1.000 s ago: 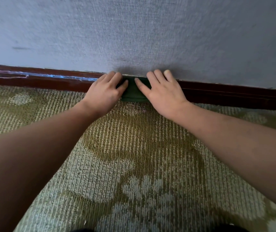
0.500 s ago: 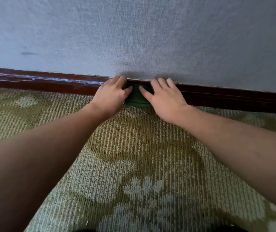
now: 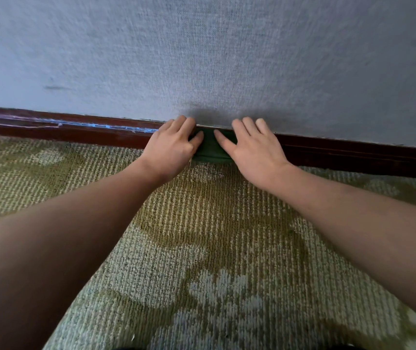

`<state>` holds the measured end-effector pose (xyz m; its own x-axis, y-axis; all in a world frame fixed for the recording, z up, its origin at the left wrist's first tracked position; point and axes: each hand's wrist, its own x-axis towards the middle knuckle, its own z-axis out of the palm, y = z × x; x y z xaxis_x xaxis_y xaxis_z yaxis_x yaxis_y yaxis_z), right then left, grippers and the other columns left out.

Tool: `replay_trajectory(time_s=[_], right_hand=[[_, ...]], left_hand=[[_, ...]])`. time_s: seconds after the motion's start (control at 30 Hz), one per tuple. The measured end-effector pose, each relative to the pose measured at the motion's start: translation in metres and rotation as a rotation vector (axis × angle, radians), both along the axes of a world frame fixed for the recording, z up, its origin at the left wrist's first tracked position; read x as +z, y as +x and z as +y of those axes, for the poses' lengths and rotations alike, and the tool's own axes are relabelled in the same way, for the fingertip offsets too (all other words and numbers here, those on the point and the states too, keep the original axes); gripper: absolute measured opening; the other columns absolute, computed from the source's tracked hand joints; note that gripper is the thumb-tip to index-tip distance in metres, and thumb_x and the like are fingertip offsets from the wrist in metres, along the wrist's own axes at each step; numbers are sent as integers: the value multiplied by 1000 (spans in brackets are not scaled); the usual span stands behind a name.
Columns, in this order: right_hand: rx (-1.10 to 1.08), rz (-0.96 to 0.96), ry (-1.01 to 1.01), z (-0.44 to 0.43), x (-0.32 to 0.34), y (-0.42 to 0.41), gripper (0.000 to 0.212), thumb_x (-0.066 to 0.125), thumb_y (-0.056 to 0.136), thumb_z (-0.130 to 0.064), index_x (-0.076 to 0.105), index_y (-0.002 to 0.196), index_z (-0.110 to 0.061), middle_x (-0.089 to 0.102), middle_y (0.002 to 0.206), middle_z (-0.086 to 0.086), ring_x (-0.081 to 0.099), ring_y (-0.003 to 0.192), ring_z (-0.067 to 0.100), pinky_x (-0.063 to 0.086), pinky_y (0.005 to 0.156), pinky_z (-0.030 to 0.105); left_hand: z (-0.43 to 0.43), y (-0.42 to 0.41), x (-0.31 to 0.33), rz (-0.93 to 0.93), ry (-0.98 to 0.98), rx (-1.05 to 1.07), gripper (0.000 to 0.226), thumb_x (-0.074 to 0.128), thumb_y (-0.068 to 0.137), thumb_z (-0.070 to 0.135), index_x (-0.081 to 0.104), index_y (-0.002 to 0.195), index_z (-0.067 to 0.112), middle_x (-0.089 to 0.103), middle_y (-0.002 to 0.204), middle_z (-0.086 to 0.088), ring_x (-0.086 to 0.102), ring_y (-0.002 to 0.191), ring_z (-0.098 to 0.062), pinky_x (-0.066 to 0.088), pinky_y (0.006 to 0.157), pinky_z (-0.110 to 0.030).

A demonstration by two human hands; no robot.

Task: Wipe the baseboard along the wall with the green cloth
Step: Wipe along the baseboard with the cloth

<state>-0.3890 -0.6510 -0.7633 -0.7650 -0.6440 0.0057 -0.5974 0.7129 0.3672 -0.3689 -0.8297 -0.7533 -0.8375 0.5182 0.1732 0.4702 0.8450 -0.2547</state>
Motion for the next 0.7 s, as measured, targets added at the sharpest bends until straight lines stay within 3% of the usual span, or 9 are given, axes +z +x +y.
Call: replay_trajectory(time_s=[0.4,0.57,0.7], right_hand=[[-4,-2,57,-3,-14,-3,60,36,95,-15,7,147,-15,33,124,13,30,116,30,24,98,39],[-23,-43,19,-5,-13,-3,58,37,94,-15,13,146,-17,35,125,15,31,118,31,24,98,40],[-18,-91,-8,-8,-10,0,54,38,93,-13,22,144,-19,35,127,16,30,119,32,23,98,40]], left_hand=[[2,-4,-12,-41,-9,26,34,74,60,-7,68,93,-9,60,80,-26,60,73,-39,51,61,-38],[0,-6,-14,-80,29,86,32,57,82,-2,60,113,-6,54,103,-27,50,98,-41,43,80,-47],[-1,-3,-14,-115,32,87,30,54,85,3,61,114,0,51,109,-22,44,105,-37,39,87,-44]])
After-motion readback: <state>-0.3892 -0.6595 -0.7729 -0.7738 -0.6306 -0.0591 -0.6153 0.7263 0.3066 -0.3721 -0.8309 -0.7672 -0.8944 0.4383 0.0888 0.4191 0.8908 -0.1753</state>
